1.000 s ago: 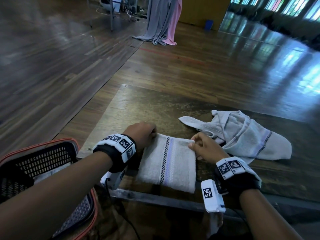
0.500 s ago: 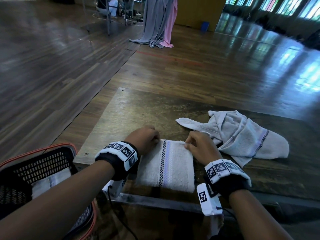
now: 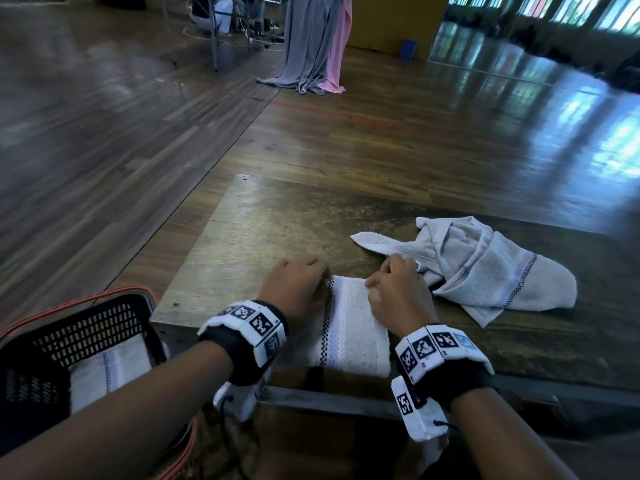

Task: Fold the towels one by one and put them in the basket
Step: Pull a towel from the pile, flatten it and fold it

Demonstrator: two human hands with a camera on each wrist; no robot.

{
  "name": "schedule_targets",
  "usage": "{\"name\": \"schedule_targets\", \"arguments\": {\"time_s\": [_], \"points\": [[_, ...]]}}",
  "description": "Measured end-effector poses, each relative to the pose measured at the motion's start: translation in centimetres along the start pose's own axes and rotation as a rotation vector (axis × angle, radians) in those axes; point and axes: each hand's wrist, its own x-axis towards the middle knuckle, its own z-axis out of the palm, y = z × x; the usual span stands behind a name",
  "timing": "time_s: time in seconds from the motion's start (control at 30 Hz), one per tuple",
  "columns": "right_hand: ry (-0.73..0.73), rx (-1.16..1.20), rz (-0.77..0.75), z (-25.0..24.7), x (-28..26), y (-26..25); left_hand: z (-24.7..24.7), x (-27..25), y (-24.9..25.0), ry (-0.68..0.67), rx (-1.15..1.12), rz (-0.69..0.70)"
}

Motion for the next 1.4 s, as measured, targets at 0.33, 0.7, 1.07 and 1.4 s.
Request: {"name": "schedule_targets", "arguments": {"time_s": [0.33,0.7,1.07,1.4], "points": [[-0.230,0.151,0.181,3.1,-2.6,-1.4,3.1,-2.1,0.2,-0.206,0.080,-0.172],[-0.213,0.490,0.565,0.6,-2.6,2.6,-0.5,-2.0,-2.2,-0.119,-0.183,-0.608],[-0.362,0.469,0.502,0.5,-2.9,1.2,-0.6,-2.2,-1.1,-0.314,-0.292,-0.548],[-0.287,0.947,0.417,0.3,-8.6,0.7,-1.0,-10.3,1.9,-0.155,-1.006,-0.681]]}}
